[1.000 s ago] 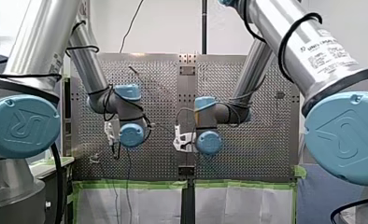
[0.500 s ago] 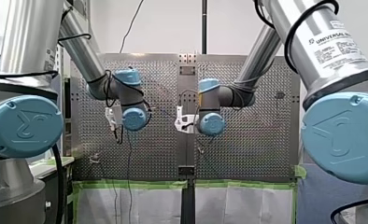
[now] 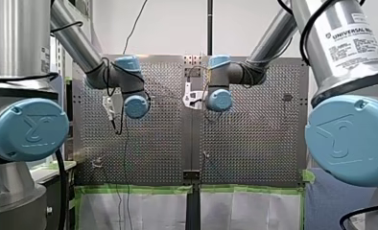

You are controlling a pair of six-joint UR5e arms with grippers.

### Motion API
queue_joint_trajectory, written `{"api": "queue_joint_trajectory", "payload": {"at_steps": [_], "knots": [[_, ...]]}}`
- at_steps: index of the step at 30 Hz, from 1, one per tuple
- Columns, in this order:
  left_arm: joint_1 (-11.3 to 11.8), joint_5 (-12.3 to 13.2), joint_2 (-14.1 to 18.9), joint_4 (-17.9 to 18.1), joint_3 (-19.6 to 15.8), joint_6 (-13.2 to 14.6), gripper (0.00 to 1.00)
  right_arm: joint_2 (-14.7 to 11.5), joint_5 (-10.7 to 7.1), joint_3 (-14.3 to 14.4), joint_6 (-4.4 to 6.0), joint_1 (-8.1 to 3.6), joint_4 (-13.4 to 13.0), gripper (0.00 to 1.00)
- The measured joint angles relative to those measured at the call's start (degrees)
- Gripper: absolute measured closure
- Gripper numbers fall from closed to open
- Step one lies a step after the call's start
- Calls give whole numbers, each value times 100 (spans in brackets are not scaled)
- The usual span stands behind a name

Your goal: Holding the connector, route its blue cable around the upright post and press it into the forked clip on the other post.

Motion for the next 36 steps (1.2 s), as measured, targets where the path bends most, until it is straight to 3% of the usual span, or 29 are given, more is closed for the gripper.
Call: {"api": "queue_joint_trajectory", "payload": {"at_steps": [7, 17, 25, 30, 36], "knots": [[150, 0, 85, -310, 182, 101, 100, -317, -309, -232, -97, -8, 130, 100], [412, 9, 221, -830, 639, 140, 100, -755, -745, -406, -138, -9, 174, 100], [775, 299, 577, -1221, 1030, -119, 100, -1143, -906, -587, -168, -4, 268, 100], [1064, 584, 834, -1513, 1318, -324, 100, -1083, -920, -770, -229, 34, 353, 100], [1366, 884, 846, -1813, 1611, -582, 100, -851, -962, -993, -270, 66, 389, 100]]}}
